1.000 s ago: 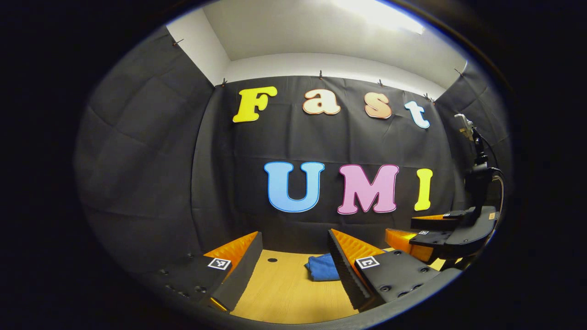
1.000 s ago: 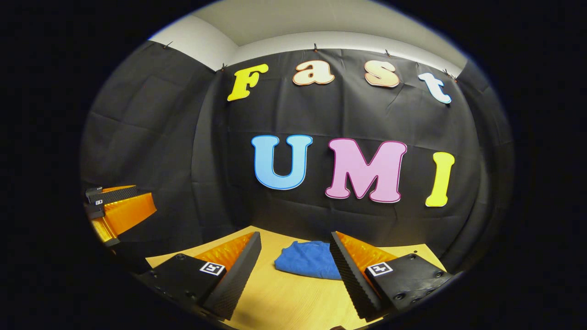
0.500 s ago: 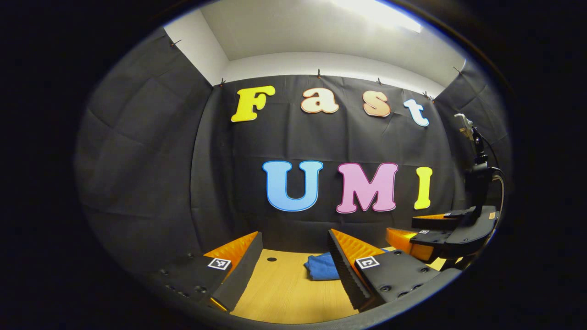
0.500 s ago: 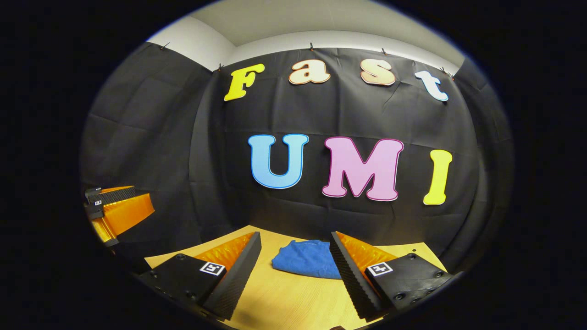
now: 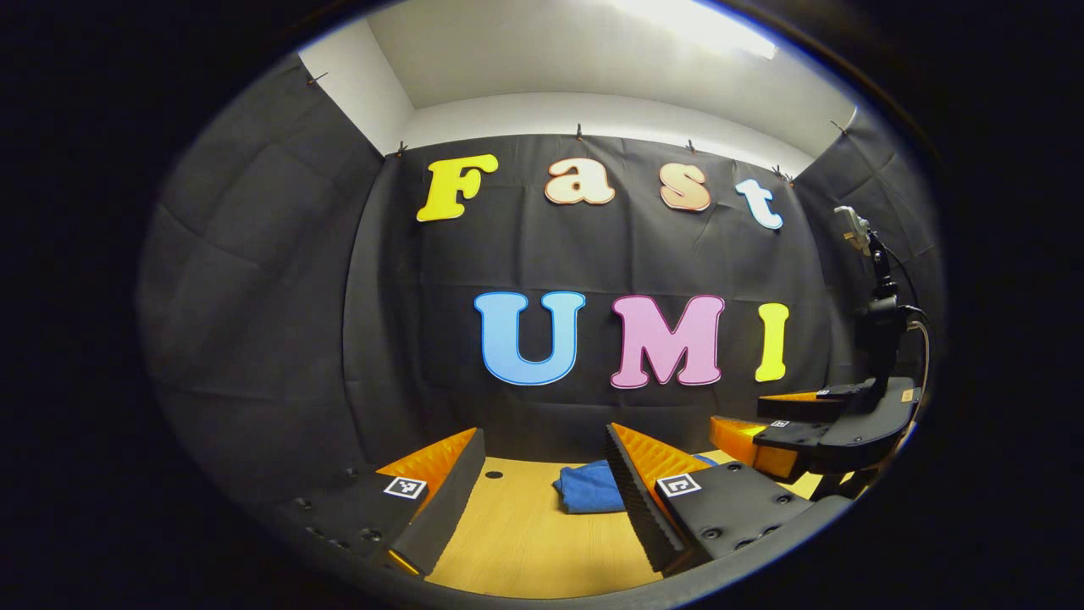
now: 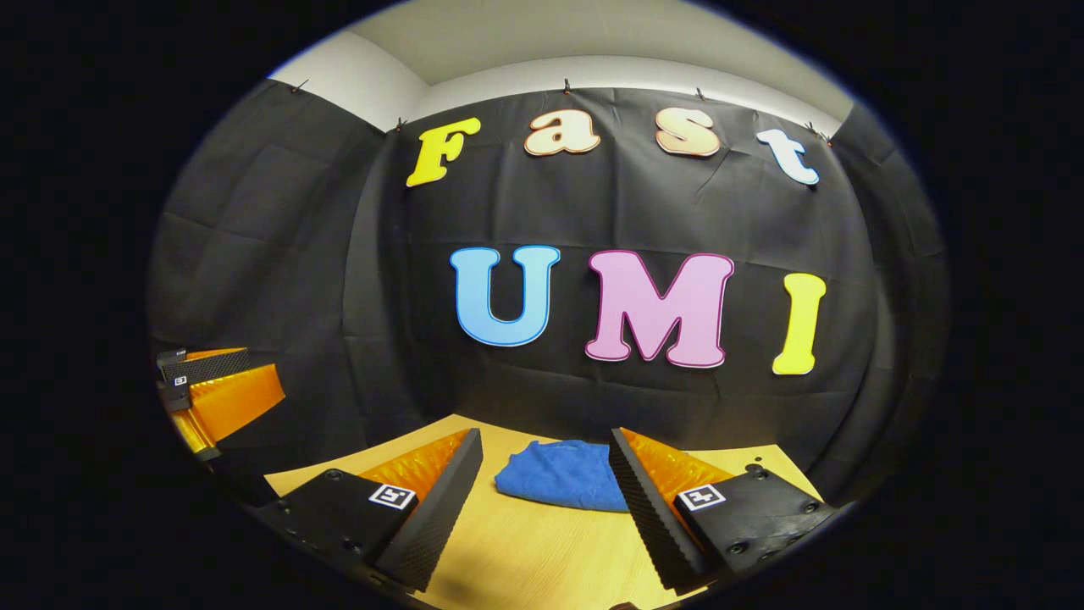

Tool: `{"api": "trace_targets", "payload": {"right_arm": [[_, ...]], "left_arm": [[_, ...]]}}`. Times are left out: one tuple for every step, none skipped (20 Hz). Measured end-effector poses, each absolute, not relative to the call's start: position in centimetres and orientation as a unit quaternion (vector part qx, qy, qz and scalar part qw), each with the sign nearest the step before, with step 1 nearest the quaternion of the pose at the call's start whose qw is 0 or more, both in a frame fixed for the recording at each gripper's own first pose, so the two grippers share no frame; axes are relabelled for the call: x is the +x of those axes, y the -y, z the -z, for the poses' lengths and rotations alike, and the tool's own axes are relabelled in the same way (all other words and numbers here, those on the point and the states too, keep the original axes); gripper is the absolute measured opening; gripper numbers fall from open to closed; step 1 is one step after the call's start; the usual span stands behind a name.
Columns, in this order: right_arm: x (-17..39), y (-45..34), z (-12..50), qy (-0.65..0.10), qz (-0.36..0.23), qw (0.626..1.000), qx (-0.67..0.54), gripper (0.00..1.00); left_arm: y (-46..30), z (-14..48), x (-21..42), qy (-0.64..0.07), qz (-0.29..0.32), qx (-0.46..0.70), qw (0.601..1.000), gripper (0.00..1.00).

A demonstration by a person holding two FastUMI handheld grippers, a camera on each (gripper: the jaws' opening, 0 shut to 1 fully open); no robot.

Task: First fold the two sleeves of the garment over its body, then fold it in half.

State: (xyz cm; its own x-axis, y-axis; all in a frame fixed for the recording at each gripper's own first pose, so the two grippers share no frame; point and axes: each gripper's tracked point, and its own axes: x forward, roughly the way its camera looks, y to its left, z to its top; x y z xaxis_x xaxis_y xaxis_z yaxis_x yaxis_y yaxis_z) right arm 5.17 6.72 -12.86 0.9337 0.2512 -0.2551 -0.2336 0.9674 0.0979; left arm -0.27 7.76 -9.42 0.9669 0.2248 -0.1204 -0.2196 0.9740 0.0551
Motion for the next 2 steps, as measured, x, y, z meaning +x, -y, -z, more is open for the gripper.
{"api": "trace_targets", "payload": {"right_arm": [[5.07, -6.66, 12.89, -0.133, -0.122, 0.983, 0.034, 0.96], [4.97, -6.64, 12.83, -0.133, -0.12, 0.983, 0.035, 0.96]], "left_arm": [[-7.73, 9.42, -0.28, -0.063, -0.111, 0.019, 0.992, 0.81], [-7.63, 9.49, -0.16, -0.064, -0.109, 0.018, 0.992, 0.81]]}}
